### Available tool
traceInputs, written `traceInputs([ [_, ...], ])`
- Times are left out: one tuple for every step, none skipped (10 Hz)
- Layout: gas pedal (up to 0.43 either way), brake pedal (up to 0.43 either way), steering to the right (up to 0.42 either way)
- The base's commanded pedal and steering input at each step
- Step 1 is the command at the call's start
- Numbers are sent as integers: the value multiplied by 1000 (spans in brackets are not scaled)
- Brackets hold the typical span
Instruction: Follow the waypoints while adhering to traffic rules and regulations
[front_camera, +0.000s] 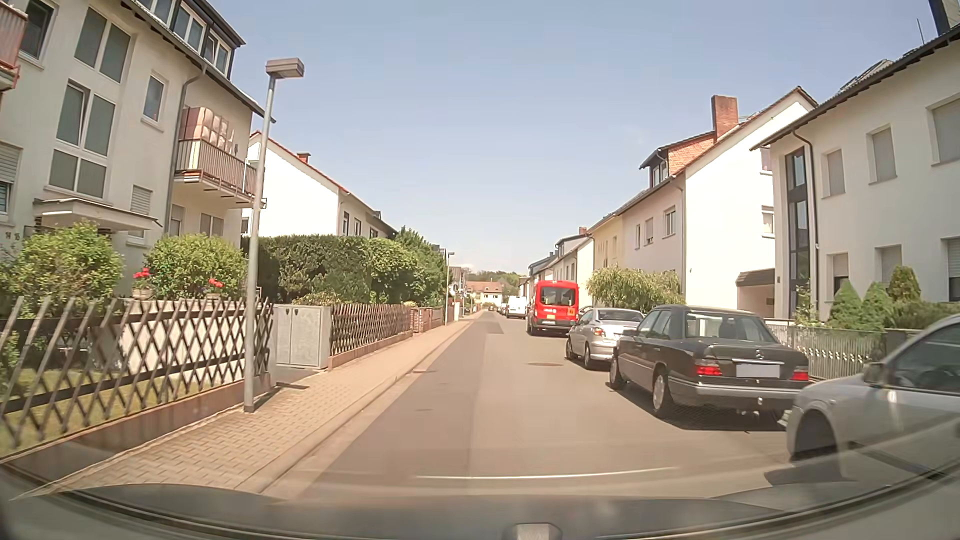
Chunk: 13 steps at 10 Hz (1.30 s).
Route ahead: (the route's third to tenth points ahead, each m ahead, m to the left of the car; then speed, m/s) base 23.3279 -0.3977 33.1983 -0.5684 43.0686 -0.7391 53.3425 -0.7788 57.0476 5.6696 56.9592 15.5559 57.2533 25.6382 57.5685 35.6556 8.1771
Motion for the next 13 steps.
traceInputs([
  [197, 0, 10],
  [197, 0, 10],
  [197, 0, 10],
  [197, 0, 10],
  [197, 0, 9],
  [197, 0, 6],
  [197, 0, 4],
  [197, 0, 2],
  [197, 0, 1],
  [177, 0, 0],
  [150, 0, 0],
  [130, 0, 0],
  [118, 0, -1],
])
